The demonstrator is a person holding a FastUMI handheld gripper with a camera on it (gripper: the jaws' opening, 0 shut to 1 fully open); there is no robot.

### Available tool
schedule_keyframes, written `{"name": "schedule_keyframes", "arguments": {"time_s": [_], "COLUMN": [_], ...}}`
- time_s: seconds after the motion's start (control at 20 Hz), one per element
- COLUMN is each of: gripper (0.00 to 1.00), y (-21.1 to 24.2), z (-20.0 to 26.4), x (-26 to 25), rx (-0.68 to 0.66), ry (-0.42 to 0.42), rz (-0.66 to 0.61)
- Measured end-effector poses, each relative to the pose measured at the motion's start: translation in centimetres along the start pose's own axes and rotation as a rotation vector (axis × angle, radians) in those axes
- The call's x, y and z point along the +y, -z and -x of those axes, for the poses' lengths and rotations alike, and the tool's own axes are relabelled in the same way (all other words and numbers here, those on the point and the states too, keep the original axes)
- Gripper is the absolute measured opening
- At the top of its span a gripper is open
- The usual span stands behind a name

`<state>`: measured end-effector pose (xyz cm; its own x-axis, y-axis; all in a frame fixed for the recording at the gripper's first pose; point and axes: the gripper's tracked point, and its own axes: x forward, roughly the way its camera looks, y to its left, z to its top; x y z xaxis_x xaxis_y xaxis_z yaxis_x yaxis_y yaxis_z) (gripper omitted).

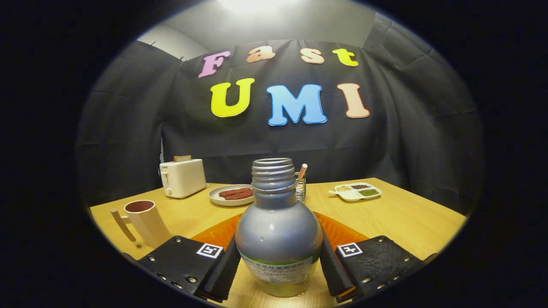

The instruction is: Take the bottle from table, then pour the juice into the cup, finally place the bottle on the coaster

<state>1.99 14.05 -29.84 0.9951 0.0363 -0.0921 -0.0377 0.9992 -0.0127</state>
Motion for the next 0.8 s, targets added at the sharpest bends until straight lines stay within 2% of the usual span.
{"name": "schedule_keyframes", "arguments": {"time_s": [0.25,0.8], "gripper": [0.81,0.81], "y": [-2.4,-3.5], "z": [-0.1,-3.0], "x": [2.3,9.3], "rx": [-0.025,0.039], "ry": [-0.006,-0.074], "rz": [0.139,0.412]}}
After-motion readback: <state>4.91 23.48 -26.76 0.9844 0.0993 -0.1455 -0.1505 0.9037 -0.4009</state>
